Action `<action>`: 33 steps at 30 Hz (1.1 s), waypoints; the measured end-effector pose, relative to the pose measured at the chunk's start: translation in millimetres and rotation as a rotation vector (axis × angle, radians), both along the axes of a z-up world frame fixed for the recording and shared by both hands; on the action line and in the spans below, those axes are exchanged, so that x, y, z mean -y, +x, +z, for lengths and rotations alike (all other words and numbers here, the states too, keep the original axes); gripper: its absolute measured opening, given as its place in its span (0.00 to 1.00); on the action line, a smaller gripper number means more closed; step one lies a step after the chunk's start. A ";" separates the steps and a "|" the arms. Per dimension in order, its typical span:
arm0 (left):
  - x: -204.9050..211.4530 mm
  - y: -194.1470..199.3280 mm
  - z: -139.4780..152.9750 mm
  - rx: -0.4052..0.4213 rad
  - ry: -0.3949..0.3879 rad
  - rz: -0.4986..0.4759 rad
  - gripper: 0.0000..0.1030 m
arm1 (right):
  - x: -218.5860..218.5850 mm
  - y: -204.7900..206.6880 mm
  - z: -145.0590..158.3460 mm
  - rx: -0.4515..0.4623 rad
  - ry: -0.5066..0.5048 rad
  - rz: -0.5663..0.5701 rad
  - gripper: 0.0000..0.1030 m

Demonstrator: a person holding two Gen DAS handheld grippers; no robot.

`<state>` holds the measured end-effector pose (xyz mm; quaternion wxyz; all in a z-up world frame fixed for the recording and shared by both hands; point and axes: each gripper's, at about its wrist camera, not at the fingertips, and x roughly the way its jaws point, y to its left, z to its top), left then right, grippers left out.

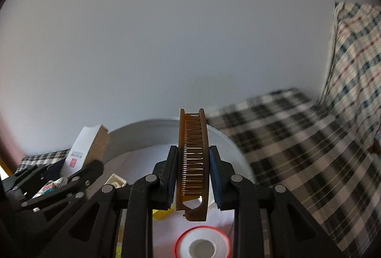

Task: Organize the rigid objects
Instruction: 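Release the white box into the tin with the left tool while the right tool releases the comb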

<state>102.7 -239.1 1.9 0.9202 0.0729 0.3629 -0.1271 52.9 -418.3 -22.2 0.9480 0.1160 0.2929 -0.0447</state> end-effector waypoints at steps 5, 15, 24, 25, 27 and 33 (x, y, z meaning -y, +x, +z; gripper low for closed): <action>9.7 5.8 -12.5 -0.082 0.018 -0.018 0.70 | 0.4 7.1 -9.9 -0.054 0.067 0.056 0.28; 1.7 0.2 -3.2 -0.058 -0.030 0.012 0.99 | 26.5 -1.6 -9.8 0.023 0.279 0.042 0.72; 9.2 -4.9 -9.0 -0.035 0.024 0.029 1.00 | 31.8 -8.2 -3.6 0.092 0.314 0.012 0.72; 12.4 -5.8 -10.0 -0.029 0.037 0.029 0.99 | 31.0 -8.2 -3.4 0.091 0.300 0.008 0.72; 14.4 -9.5 -9.0 -0.002 0.064 0.035 1.00 | 26.9 -8.8 -2.6 0.092 0.251 -0.008 0.72; 9.4 -27.7 -3.6 0.091 0.087 0.066 1.00 | 13.7 -20.3 3.2 0.130 0.094 -0.074 0.72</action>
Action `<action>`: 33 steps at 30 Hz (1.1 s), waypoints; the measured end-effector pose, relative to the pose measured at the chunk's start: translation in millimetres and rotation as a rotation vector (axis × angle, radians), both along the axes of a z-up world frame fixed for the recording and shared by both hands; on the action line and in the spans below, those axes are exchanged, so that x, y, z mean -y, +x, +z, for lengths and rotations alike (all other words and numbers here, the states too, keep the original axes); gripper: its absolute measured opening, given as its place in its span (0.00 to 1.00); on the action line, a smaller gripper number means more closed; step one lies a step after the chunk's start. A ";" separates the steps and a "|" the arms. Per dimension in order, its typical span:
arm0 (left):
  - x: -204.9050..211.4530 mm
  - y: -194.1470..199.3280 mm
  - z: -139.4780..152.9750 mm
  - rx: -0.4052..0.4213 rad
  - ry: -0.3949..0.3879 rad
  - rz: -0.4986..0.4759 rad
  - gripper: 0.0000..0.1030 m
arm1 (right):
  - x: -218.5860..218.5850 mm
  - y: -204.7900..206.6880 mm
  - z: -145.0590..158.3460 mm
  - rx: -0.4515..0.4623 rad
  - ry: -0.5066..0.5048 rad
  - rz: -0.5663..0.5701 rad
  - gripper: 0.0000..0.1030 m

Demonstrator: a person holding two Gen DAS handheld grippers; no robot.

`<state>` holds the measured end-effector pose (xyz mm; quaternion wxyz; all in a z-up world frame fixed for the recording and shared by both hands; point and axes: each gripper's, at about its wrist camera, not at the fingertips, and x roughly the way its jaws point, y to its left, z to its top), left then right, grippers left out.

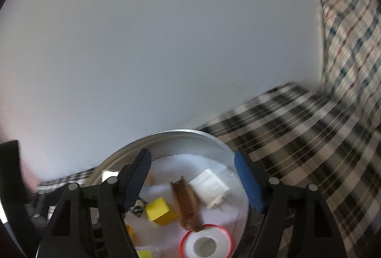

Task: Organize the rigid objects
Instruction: 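Release the white box into the tin with the left tool while the right tool releases the comb, then withdraw both open tools from the tin toward the teal block and brown bar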

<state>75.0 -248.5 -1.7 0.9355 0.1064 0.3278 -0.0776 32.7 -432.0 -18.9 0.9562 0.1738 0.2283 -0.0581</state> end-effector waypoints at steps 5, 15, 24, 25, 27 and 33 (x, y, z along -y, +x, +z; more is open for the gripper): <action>-15.9 -16.8 5.4 0.097 -0.073 0.031 1.00 | -5.3 -13.9 3.0 0.049 -0.053 -0.036 0.72; -36.6 -36.9 5.5 0.225 -0.141 0.086 1.00 | -20.8 -23.6 3.2 0.119 -0.148 -0.059 0.73; -58.8 -60.8 -2.8 0.312 -0.128 0.091 1.00 | -42.0 -50.3 11.9 0.310 -0.214 -0.076 0.74; -63.5 -61.5 -3.3 0.309 -0.133 0.094 1.00 | -43.9 -52.1 12.0 0.321 -0.220 -0.079 0.74; -71.9 -64.5 -4.9 0.307 -0.138 0.099 1.00 | -49.2 -56.3 12.1 0.337 -0.233 -0.086 0.74; -79.7 -68.0 -14.1 0.282 -0.122 0.090 1.00 | -62.7 -66.4 9.4 0.327 -0.272 -0.098 0.74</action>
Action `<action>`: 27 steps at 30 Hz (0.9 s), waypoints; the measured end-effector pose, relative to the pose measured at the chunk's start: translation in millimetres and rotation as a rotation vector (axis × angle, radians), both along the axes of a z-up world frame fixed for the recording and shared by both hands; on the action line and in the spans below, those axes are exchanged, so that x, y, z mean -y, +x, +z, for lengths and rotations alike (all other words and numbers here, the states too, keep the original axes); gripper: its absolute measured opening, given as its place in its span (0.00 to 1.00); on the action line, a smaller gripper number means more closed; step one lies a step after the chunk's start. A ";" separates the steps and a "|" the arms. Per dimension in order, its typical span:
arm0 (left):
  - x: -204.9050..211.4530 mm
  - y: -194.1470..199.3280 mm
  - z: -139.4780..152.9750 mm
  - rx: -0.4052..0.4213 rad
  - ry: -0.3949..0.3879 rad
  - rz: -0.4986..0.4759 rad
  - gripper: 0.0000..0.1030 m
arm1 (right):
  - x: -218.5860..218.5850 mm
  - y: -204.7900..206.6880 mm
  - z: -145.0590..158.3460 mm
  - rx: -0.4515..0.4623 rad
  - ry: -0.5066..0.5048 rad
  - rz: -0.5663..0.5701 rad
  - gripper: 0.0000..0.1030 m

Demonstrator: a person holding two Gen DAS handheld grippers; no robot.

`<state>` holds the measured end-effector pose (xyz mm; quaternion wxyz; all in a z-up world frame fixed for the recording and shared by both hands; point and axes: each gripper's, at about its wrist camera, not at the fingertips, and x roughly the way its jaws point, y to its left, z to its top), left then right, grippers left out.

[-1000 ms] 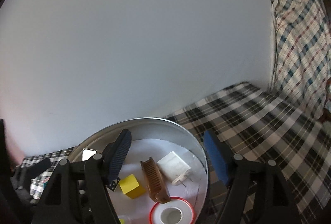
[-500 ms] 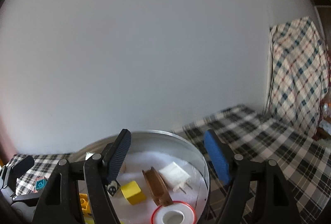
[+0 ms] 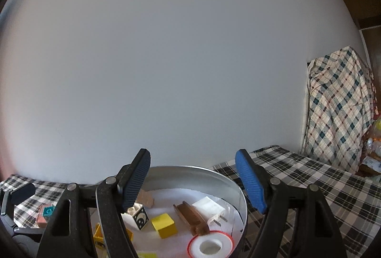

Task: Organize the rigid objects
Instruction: 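Withdraw both open tools from the tin toward the teal block and brown bar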

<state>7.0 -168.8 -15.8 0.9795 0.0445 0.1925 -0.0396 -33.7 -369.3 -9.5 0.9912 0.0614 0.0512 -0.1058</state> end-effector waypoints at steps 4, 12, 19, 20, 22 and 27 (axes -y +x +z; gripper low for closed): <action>-4.4 -4.7 2.1 -0.012 -0.023 -0.009 1.00 | 0.4 -14.3 -0.6 0.009 0.025 -0.026 0.74; -15.4 -16.4 2.9 0.000 -0.014 -0.020 1.00 | -5.1 -36.5 -0.5 0.028 0.046 -0.067 0.74; -35.2 -19.0 2.2 -0.010 -0.024 -0.009 1.00 | -27.2 -48.2 2.5 0.054 -0.006 -0.073 0.74; -38.3 -19.2 2.1 -0.010 -0.024 -0.006 1.00 | -31.2 -47.8 2.9 0.051 -0.020 -0.070 0.74; -44.0 -19.0 1.8 -0.008 -0.023 -0.002 1.00 | -38.1 -46.9 2.8 0.045 -0.034 -0.067 0.74; -60.5 -15.6 0.4 -0.012 -0.020 0.015 1.00 | -54.9 -41.7 0.8 0.012 0.002 -0.030 0.74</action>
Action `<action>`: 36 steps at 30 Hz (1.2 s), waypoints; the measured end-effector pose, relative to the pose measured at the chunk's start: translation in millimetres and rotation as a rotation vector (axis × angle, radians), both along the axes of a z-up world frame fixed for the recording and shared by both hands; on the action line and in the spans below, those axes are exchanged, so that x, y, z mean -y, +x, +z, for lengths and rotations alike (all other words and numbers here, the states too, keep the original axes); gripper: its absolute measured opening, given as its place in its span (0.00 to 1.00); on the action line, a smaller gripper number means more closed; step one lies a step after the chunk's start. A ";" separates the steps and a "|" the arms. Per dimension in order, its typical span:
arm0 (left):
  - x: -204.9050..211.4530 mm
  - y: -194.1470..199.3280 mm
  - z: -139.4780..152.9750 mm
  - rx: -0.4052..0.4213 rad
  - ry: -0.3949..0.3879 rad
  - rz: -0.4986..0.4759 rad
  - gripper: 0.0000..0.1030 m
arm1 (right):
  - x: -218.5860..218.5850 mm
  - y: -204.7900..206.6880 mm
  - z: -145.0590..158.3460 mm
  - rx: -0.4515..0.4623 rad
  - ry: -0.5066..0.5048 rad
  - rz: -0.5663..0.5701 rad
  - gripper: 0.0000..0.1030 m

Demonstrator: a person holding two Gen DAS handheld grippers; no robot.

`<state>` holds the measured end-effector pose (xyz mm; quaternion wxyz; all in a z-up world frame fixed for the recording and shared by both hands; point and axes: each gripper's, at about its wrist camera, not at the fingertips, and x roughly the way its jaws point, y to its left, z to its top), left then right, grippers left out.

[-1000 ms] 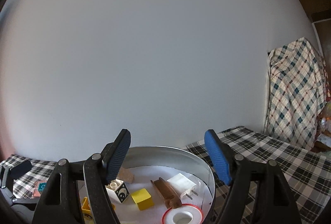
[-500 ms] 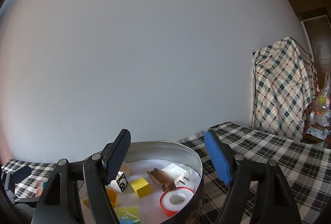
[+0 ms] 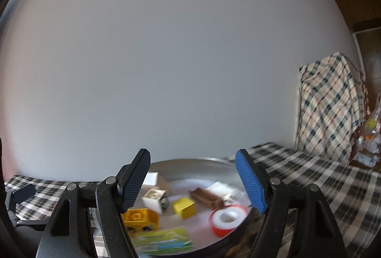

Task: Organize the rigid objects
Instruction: 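Withdraw both open tools from the tin toward the teal block and brown bar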

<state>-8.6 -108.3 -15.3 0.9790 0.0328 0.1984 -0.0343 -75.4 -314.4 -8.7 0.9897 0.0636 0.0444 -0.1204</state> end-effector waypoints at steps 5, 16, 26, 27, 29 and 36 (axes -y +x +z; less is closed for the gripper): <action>-19.3 4.0 -1.5 -0.005 -0.003 0.028 1.00 | -25.1 6.7 -1.1 -0.020 -0.011 0.033 0.74; -63.1 16.6 -5.3 -0.046 -0.015 0.077 1.00 | -66.9 21.9 -3.7 -0.046 -0.019 0.094 0.74; -106.2 41.3 -16.5 -0.161 -0.037 0.128 1.00 | -94.4 49.6 -11.0 -0.119 -0.026 0.156 0.74; -109.0 45.3 -19.0 -0.184 -0.039 0.134 1.00 | -96.1 52.3 -11.6 -0.125 -0.024 0.164 0.74; -113.9 52.3 -24.0 -0.224 -0.048 0.136 1.00 | -99.3 55.7 -12.9 -0.132 -0.022 0.179 0.74; -115.3 82.9 -35.2 -0.304 -0.059 0.167 1.00 | -97.8 56.9 -15.3 -0.134 -0.013 0.217 0.74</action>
